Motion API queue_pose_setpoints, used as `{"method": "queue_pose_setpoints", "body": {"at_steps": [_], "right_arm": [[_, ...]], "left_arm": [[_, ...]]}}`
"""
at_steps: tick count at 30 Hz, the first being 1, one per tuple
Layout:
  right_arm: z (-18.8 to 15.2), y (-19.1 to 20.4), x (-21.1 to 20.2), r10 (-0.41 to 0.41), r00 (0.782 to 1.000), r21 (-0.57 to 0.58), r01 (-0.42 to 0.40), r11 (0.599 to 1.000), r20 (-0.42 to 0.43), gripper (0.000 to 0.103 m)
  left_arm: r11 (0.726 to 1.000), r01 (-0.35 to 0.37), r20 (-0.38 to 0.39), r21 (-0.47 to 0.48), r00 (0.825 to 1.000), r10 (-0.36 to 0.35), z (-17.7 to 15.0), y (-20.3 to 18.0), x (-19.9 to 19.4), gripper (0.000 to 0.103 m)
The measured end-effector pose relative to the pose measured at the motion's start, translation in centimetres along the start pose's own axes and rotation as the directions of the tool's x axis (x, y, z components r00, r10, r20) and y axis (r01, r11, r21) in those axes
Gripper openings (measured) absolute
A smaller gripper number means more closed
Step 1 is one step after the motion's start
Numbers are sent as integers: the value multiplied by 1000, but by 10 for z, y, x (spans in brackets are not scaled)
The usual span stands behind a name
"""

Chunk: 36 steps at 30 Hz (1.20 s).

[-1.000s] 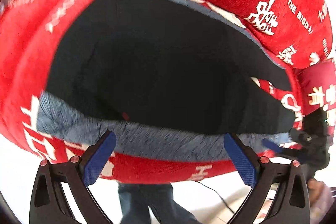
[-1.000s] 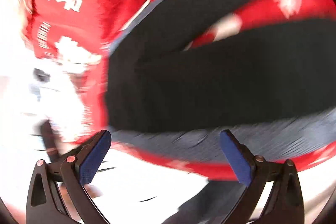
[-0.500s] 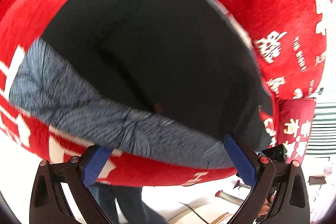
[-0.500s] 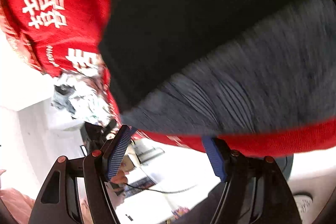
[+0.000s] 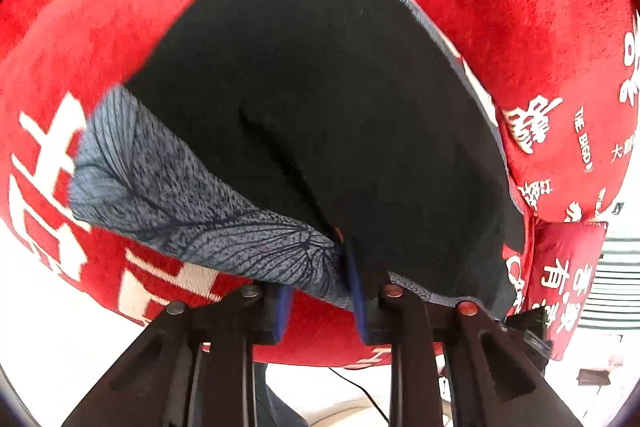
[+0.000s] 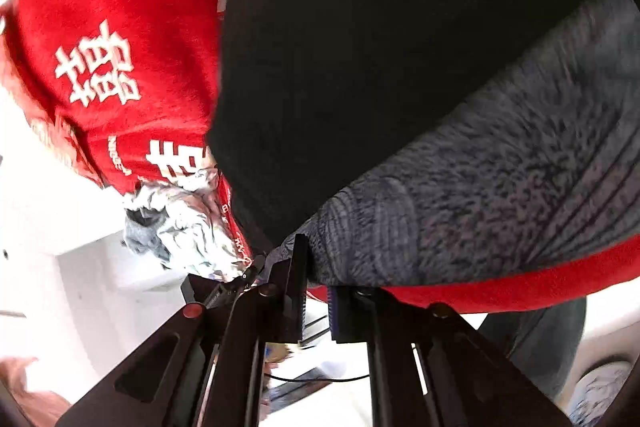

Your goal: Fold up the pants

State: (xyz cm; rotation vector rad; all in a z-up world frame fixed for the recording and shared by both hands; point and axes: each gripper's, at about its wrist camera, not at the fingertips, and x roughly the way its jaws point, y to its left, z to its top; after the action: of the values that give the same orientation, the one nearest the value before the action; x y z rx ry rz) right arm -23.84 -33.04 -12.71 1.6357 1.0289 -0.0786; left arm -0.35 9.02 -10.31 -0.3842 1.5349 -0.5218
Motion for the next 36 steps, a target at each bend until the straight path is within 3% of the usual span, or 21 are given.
{"method": "queue_pose_setpoints", "body": {"at_steps": [3, 7, 11, 13, 15, 17, 20, 24, 26, 28, 30, 33, 36], "right_arm": [[11, 49, -11, -14, 1000, -123, 15, 992, 9, 9], [44, 110, -25, -2, 999, -241, 13, 970, 44, 9], [93, 162, -23, -5, 997, -319, 28, 947, 71, 9], [121, 184, -15, -25, 997, -364, 50, 930, 73, 9], [147, 196, -7, -42, 996, -391, 69, 918, 77, 9], [179, 212, 13, -73, 993, -418, 107, 902, 95, 9], [214, 211, 37, -123, 984, -410, 165, 897, 128, 9], [247, 195, 78, -313, 934, -346, 355, 869, 172, 21], [243, 203, 81, -345, 918, -350, 393, 850, 194, 23], [226, 222, 69, -288, 935, -384, 348, 855, 205, 28], [202, 240, 49, -217, 956, -408, 280, 869, 195, 36], [152, 251, 16, -97, 987, -431, 143, 891, 128, 49], [110, 232, -4, -160, 978, -377, 199, 904, 133, 53]], "left_arm": [[994, -33, 45, 101, 999, 28, 12, -34, -19, 26], [987, 2, 117, 161, 993, -21, 43, -74, -37, 26], [967, -36, 192, 252, 981, -13, 95, -119, -30, 28], [951, -114, 248, 286, 968, 42, 126, -133, -21, 53], [927, -203, 308, 316, 946, 102, 149, -144, -9, 68], [892, -286, 343, 349, 925, 162, 174, -147, 12, 68], [877, -320, 324, 359, 924, 204, 200, -146, 41, 73], [870, -353, 340, 345, 911, 235, 220, -151, 37, 74], [870, -353, 381, 344, 899, 215, 223, -156, 13, 74], [858, -371, 392, 355, 892, 223, 219, -159, -6, 74], [843, -373, 365, 389, 902, 230, 209, -161, -15, 74], [792, -371, 287, 485, 923, 257, 185, -169, 4, 74], [743, -321, 186, 587, 947, 263, 151, -182, 34, 74]]}}
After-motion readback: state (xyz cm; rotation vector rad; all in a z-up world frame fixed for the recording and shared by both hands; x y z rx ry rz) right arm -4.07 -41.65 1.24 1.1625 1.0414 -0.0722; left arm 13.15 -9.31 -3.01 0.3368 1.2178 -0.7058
